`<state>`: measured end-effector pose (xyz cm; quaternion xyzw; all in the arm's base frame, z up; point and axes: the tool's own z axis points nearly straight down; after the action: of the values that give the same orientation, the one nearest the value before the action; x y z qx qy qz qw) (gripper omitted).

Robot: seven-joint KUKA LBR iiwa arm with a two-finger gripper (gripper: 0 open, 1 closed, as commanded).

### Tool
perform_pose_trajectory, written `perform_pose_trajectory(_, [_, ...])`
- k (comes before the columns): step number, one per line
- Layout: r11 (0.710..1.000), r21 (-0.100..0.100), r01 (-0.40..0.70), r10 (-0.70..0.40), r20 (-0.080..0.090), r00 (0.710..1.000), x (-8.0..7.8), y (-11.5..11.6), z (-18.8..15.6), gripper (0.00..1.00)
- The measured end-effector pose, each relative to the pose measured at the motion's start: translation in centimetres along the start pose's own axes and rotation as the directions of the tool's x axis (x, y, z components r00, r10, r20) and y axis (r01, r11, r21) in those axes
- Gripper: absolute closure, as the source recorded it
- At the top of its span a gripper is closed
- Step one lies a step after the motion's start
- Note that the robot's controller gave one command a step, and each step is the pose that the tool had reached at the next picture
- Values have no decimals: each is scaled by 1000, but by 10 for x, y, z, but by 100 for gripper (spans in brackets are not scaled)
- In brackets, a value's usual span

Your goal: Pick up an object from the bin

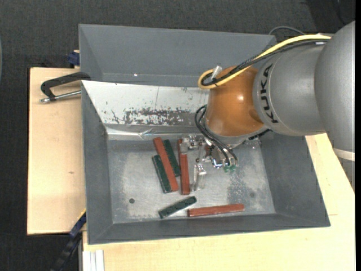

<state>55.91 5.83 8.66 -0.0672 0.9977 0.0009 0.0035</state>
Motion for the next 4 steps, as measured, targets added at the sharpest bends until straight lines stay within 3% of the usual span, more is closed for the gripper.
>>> perform_pose_trajectory(1, [994,3,107,-107,0,994,8,40,15,0])
perform_pose_trajectory(2, [987,-2,160,-160,-1,987,5,60,11,0])
perform_pose_trajectory(3, [989,0,147,-147,-1,989,0,83,9,0])
perform_pose_trajectory(4, [997,-5,81,-81,-2,997,-24,70,13,0])
